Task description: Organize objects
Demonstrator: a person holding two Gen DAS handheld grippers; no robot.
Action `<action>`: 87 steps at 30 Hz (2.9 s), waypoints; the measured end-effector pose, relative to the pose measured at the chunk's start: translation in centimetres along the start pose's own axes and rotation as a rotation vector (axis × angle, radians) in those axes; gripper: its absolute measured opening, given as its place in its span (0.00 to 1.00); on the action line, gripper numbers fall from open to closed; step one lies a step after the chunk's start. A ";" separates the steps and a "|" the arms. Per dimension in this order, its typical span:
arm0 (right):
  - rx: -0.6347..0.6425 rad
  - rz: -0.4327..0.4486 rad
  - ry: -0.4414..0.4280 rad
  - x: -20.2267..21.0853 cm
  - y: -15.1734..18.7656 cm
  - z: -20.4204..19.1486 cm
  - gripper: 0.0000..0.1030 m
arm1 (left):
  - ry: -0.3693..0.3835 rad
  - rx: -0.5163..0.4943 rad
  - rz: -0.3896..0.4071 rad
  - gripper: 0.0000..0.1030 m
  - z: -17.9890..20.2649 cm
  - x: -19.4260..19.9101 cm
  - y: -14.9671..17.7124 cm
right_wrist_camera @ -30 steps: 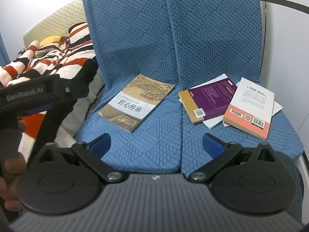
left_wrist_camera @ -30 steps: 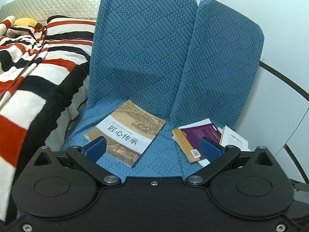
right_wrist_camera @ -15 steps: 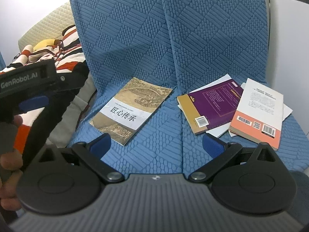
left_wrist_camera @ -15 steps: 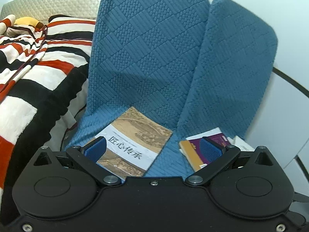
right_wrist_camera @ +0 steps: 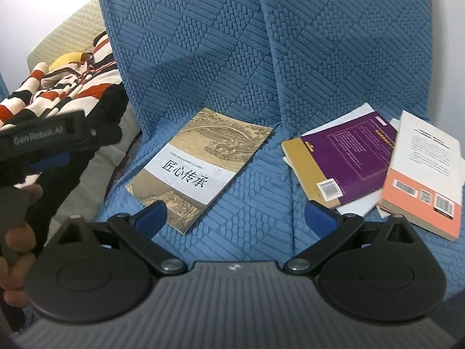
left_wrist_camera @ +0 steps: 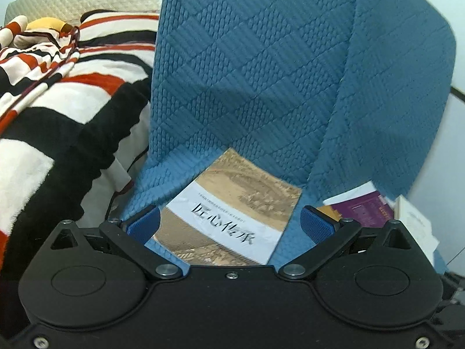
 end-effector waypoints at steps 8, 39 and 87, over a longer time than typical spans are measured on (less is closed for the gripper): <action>0.018 0.005 -0.017 -3.2 -0.3 -0.6 1.00 | -0.014 0.010 -0.022 1.00 -2.4 -4.2 0.6; 0.041 -0.132 -0.139 -11.2 1.4 -4.4 0.49 | 0.025 0.357 -0.201 0.53 -12.9 -14.2 0.9; -0.052 -0.167 -0.135 -14.1 2.9 -3.7 0.35 | 0.059 0.310 -0.273 0.49 -12.8 -16.4 1.4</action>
Point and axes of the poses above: each gripper's, at about its wrist camera, not at the fingertips, and x roughly against the way its jaws point, z to its right, y to its underside, the point moved 8 cm from there along -x, roughly the way its jaws point, and after that the axes turned 6 degrees about x, right-handed, at the moved point
